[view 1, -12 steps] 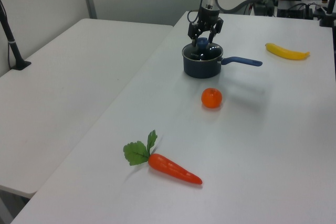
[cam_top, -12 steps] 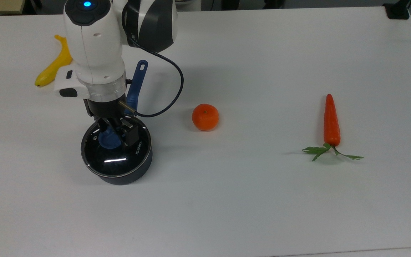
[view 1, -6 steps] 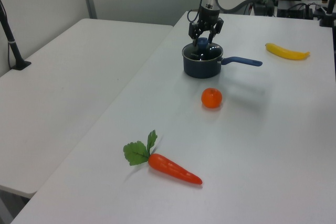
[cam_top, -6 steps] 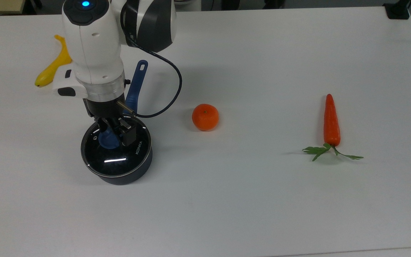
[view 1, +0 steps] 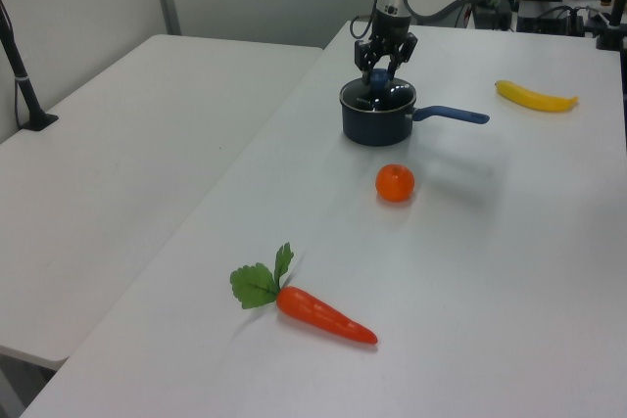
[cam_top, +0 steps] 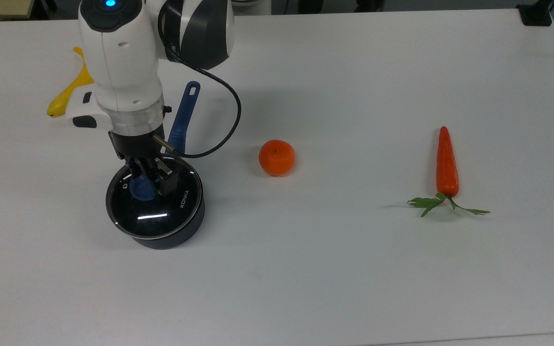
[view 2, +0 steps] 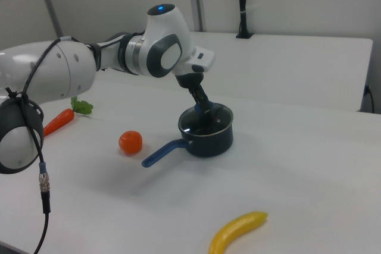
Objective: Open lid
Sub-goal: 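Lift the glass lid off the saucepan and carry it beside the pan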
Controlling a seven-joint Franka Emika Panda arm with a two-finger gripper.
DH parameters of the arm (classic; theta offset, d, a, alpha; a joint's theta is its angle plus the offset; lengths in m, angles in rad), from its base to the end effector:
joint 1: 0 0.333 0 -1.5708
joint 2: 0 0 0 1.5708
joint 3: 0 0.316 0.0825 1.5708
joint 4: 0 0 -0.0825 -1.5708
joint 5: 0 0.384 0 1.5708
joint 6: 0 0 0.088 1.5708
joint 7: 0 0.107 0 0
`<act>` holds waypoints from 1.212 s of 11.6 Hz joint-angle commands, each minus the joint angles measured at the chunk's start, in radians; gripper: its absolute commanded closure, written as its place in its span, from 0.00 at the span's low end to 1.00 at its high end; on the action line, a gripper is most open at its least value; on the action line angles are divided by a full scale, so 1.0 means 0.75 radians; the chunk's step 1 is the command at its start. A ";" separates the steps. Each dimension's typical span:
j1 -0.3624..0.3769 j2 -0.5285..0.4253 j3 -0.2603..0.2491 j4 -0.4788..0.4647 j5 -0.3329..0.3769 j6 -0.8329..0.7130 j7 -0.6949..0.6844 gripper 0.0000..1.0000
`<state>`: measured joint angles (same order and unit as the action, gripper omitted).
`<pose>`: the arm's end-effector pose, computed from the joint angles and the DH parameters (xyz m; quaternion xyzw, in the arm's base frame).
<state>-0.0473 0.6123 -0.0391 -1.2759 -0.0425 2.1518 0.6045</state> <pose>0.7502 -0.0593 0.4227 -0.9370 0.3221 -0.1348 0.0049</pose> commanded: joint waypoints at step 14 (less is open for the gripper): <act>-0.405 -0.405 0.011 -0.560 0.073 0.124 -0.399 0.47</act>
<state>-0.3122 0.3531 -0.0400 -1.5516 -0.0037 2.0916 0.3402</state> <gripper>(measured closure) 0.388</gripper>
